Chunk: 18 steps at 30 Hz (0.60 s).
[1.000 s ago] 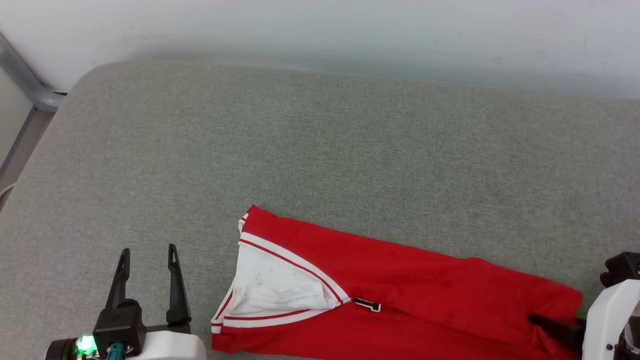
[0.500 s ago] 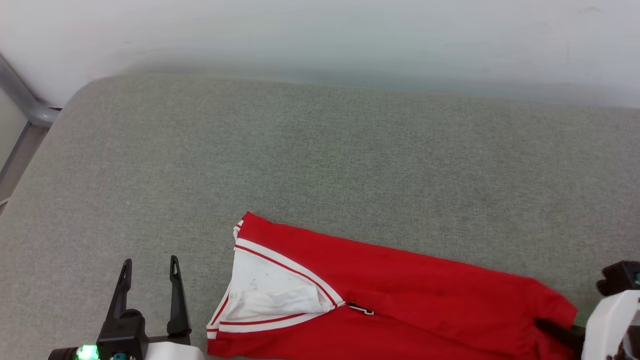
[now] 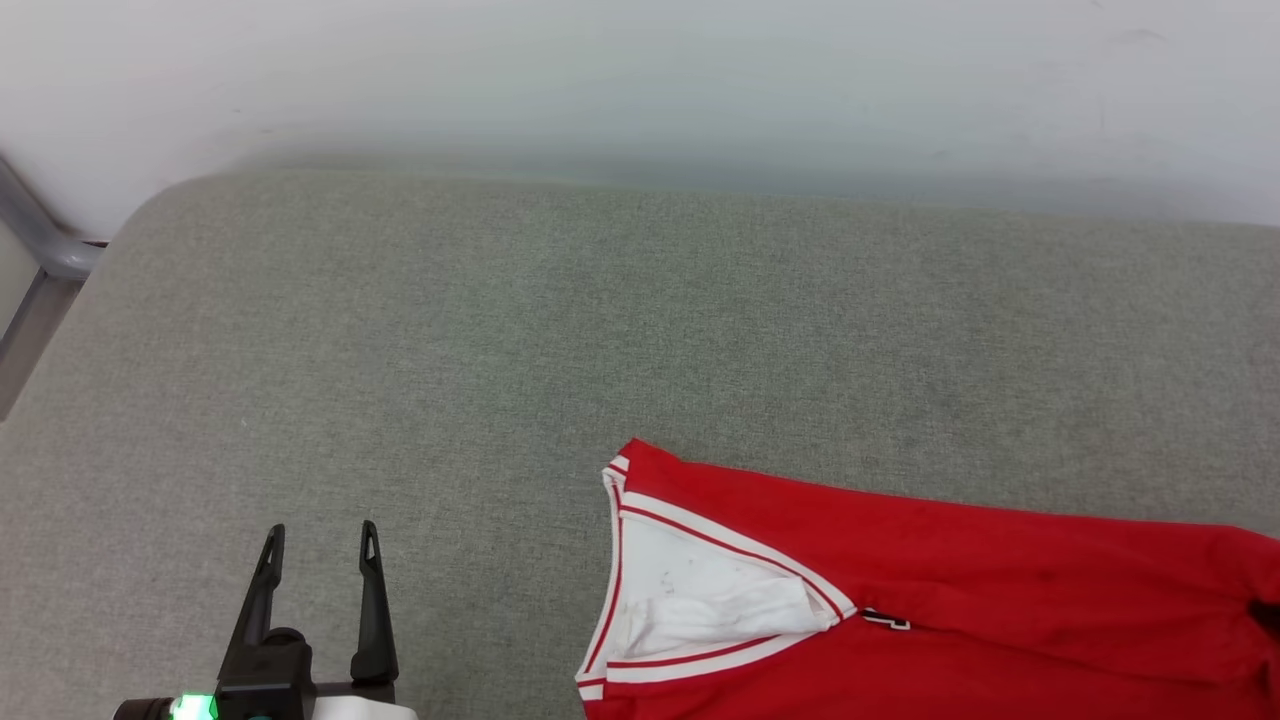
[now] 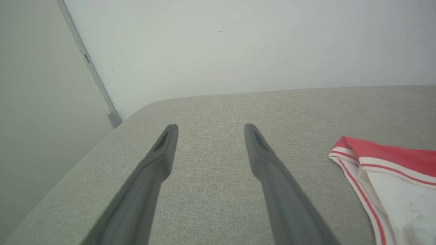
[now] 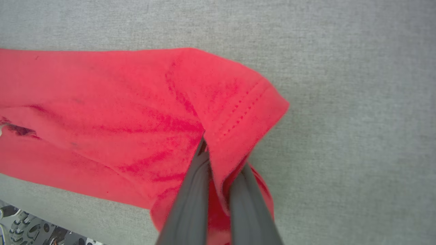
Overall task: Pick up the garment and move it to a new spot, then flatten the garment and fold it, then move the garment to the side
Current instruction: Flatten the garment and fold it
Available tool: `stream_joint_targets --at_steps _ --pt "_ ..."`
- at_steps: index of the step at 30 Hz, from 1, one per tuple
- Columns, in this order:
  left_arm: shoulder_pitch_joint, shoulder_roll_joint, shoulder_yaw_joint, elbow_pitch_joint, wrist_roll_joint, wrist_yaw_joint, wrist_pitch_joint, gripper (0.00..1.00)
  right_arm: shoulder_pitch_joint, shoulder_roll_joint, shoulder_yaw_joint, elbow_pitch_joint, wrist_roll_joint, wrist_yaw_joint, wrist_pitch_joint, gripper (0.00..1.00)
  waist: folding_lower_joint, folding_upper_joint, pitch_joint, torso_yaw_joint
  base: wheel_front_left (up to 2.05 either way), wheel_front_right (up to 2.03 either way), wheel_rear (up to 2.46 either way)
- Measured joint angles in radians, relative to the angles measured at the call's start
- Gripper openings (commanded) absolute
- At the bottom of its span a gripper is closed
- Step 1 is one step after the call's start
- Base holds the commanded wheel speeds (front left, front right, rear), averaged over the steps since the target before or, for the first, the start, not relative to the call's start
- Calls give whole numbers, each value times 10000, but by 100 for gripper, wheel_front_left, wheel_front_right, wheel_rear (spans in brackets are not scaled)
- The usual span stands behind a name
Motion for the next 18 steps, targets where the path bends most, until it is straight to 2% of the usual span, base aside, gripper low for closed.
stream_joint_targets --at_steps 4,8,10,11,12,18 --pt "24 -29 -35 42 29 -73 0 100 -54 4 -194 148 -52 0 130 0 0 0 -79 1 0 0 0" --pt "68 -42 -13 96 36 -82 0 100 71 165 -290 -428 63 -4 259 0 0 0 -172 4 0 0 0" --pt "112 -50 -12 127 36 -88 0 100 163 255 -357 -865 182 -6 336 0 -1 0 -204 13 0 0 0" --pt "126 -65 -40 159 38 -146 0 100 291 510 -362 -1672 322 -6 606 0 0 0 -197 33 0 0 0" --pt "125 -69 -52 167 40 -171 0 100 322 608 -351 -1975 322 -6 698 0 0 0 -186 48 0 0 0" --pt "17 -111 -113 242 71 -188 0 100 243 1066 -138 -3361 142 -6 1379 0 0 0 -60 192 0 0 0"
